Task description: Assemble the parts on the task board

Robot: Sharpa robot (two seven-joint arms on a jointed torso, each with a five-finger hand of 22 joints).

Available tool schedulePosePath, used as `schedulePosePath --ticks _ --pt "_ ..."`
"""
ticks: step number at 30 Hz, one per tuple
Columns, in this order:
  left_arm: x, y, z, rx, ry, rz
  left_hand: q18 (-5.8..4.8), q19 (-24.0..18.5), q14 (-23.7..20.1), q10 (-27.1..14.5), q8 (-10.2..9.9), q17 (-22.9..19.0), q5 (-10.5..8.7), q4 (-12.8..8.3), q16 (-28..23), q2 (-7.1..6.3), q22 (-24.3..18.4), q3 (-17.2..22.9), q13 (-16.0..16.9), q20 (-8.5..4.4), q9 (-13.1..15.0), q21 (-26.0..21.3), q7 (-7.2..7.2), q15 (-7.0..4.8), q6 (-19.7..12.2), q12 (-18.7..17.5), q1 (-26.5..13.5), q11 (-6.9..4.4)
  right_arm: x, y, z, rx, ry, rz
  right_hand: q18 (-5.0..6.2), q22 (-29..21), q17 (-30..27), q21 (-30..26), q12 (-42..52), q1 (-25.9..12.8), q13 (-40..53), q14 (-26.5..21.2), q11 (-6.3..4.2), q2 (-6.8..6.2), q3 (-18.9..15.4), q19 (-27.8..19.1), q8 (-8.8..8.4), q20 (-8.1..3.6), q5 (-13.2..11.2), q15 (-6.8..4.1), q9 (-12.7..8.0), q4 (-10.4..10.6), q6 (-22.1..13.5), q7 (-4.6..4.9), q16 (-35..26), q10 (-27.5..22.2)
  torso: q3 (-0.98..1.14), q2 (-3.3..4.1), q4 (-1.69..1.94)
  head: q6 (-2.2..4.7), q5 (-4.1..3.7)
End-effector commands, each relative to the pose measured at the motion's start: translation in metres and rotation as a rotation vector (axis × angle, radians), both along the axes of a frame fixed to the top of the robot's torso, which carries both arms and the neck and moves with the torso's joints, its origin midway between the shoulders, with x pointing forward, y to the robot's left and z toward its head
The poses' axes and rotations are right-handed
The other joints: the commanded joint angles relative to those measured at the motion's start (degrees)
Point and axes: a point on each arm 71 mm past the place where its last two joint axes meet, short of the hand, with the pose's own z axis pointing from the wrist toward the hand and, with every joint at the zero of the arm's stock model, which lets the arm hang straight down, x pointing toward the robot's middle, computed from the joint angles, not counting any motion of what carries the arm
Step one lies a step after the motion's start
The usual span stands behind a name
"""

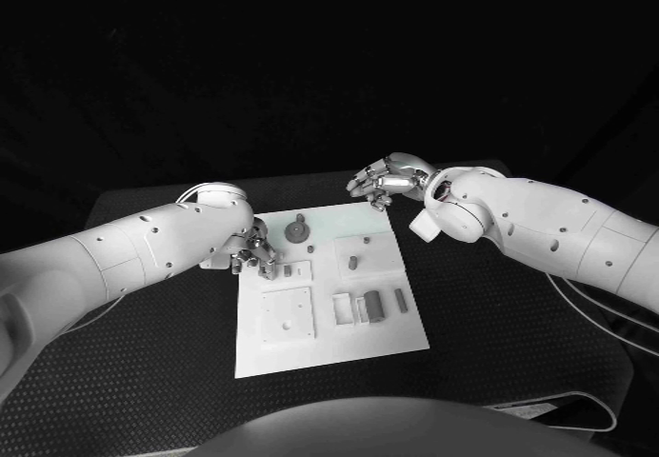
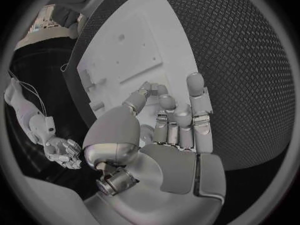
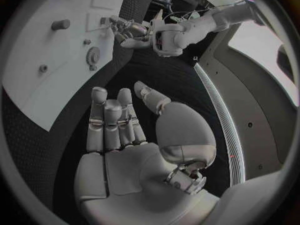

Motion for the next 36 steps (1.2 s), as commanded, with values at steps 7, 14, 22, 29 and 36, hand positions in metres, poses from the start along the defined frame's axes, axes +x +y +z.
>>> schedulePosePath --ticks 7,14,22,29,36 --pt "0.0049 0.0052 0.0018 -0.047 -0.065 0.067 -0.77 -0.29 -0.21 -0.13 -0.85 0.01 0.17 0.42 -0.5 3.61 1.12 0.18 0.07 -0.17 -0.72 0.22 0.46 -0.06 -0.61 -0.31 2.24 0.58 -0.0006 0.0016 -0.0003 0.003 0.002 0.015 0.53 0.81 -0.09 -0.2 0.2 -0.41 -0.08 0.05 0.07 0.04 0.0 0.32 -0.17 -0.21 0.21 -0.41 -0.05 0.21 -0.11 0.39 -0.2 -0.17 -0.02 0.03 0.0 0.01 -0.1" --pt "0.0066 0.0042 0.0029 -0.064 -0.092 0.077 -0.74 -0.27 -0.18 -0.18 -0.89 -0.01 0.17 0.27 -0.56 4.0 1.1 0.46 0.1 -0.26 -0.88 0.18 0.45 -0.05 -0.5 -0.31 2.36 0.58 -0.0007 0.0016 -0.0002 0.003 0.002 0.015 0.53 0.81 -0.09 -0.2 0.2 -0.41 -0.08 0.05 0.07 0.05 0.0 0.31 -0.17 -0.21 0.21 -0.4 -0.05 0.21 -0.11 0.39 -0.2 -0.17 0.04 -0.01 0.02 0.01 -0.06" --pt "0.008 -0.0006 0.0037 -0.049 -0.123 0.058 -0.74 -0.24 -0.13 -0.16 -0.87 -0.01 0.17 0.13 -0.57 4.1 1.11 0.59 0.12 -0.29 -0.94 0.18 0.42 -0.06 -0.37 -0.29 2.5 0.56 -0.0007 0.002 -0.0002 0.003 0.002 0.016 0.53 0.81 -0.1 -0.2 0.21 -0.42 -0.09 0.05 0.07 0.05 0.0 0.31 -0.17 -0.21 0.21 -0.4 -0.05 0.21 -0.12 0.39 -0.2 -0.17 0.06 -0.01 0.01 0.01 0.03" --pt "0.0083 -0.0015 0.001 -0.045 -0.126 0.059 -0.75 -0.21 -0.1 -0.15 -0.85 -0.01 0.17 0.1 -0.57 4.12 1.12 0.62 0.13 -0.29 -0.96 0.19 0.41 -0.07 -0.3 -0.28 2.56 0.55 -0.0007 0.0022 -0.0002 0.004 0.001 0.017 0.53 0.81 -0.1 -0.2 0.21 -0.42 -0.09 0.05 0.07 0.05 0.01 0.31 -0.17 -0.21 0.21 -0.4 -0.05 0.21 -0.12 0.39 -0.2 -0.17 0.05 0.0 -0.04 0.01 0.07" --pt "0.0106 -0.0015 0.0013 -0.052 -0.147 0.074 -0.77 -0.19 -0.07 -0.13 -0.83 -0.01 0.17 0.11 -0.57 4.11 1.12 0.62 0.14 -0.29 -0.98 0.2 0.4 -0.08 -0.24 -0.26 2.54 0.54 -0.0008 0.0027 -0.0001 0.004 0.002 0.018 0.53 0.81 -0.1 -0.2 0.21 -0.43 -0.1 0.05 0.07 0.06 0.01 0.31 -0.17 -0.21 0.21 -0.4 -0.05 0.21 -0.12 0.39 -0.2 -0.18 0.05 -0.02 -0.02 0.01 0.12"
